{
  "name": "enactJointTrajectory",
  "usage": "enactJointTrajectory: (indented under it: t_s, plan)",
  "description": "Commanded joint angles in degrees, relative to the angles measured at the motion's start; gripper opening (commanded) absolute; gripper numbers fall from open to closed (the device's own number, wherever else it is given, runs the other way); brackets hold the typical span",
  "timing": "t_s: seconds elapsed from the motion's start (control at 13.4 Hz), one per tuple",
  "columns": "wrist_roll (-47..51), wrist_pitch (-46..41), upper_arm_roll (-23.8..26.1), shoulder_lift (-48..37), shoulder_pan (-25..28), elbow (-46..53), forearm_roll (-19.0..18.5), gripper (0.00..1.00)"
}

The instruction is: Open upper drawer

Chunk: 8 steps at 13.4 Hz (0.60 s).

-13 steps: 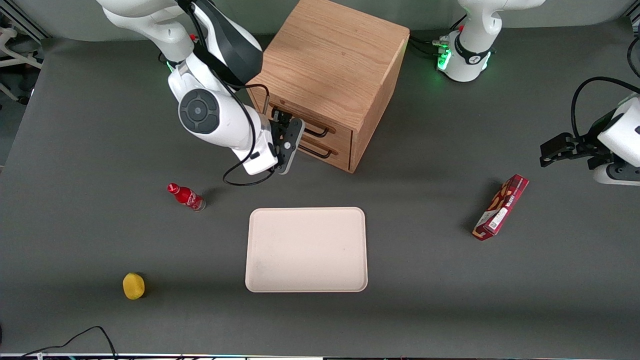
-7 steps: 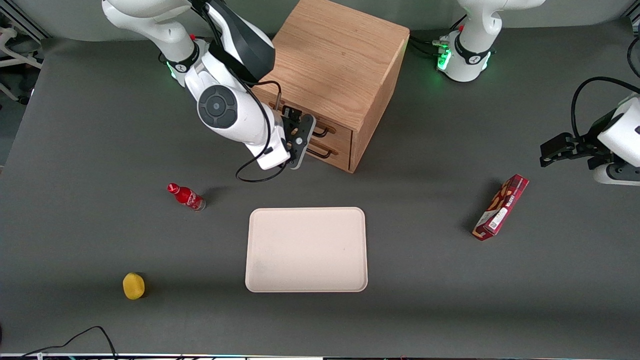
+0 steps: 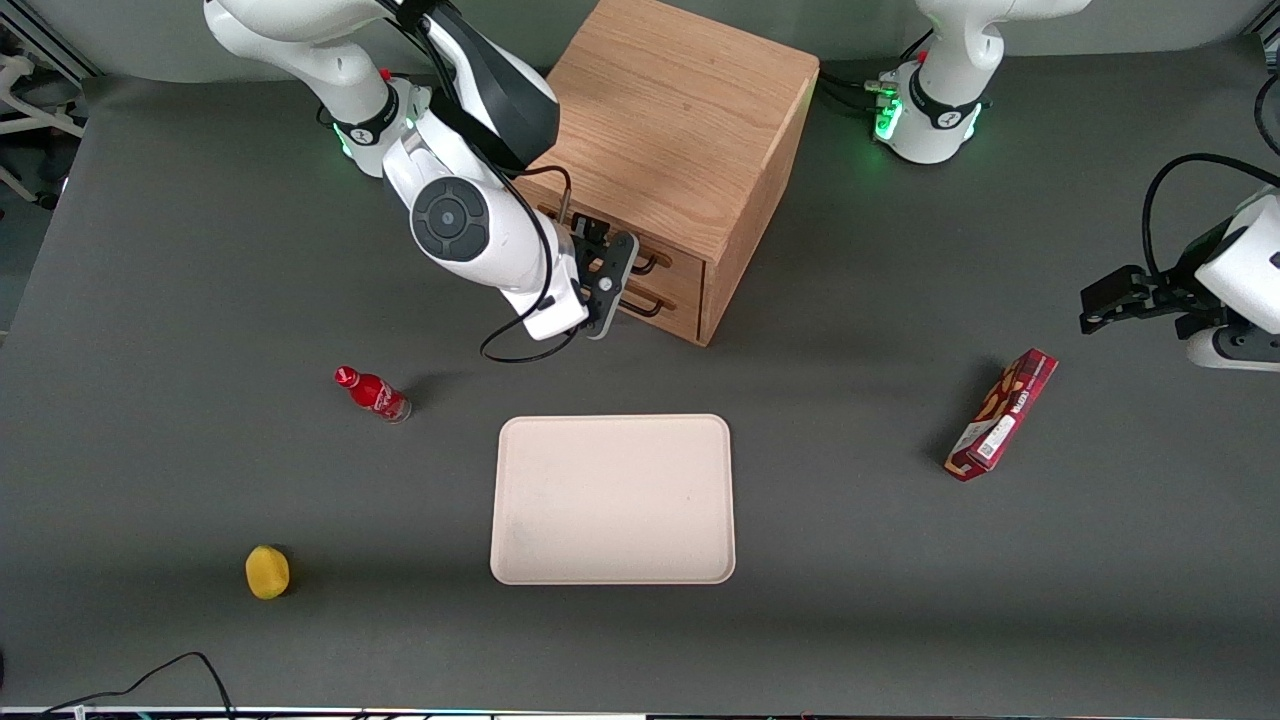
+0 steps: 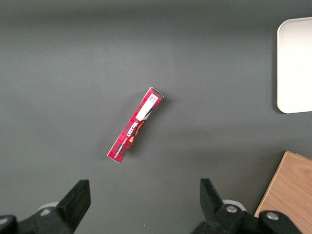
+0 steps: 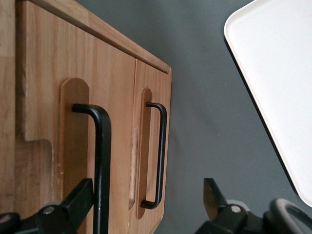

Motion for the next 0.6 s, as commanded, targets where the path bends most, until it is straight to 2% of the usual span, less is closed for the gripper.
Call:
enactJointTrajectory:
  t_s: [0.0,0.52]
  plan:
    - [1.0,1.8,-0.3,-0.2,0.6,-1.4,0.9,1.00]
    - [0.5,5.2,-0.3,0.1,0.9,-4.2,0.1,1.00]
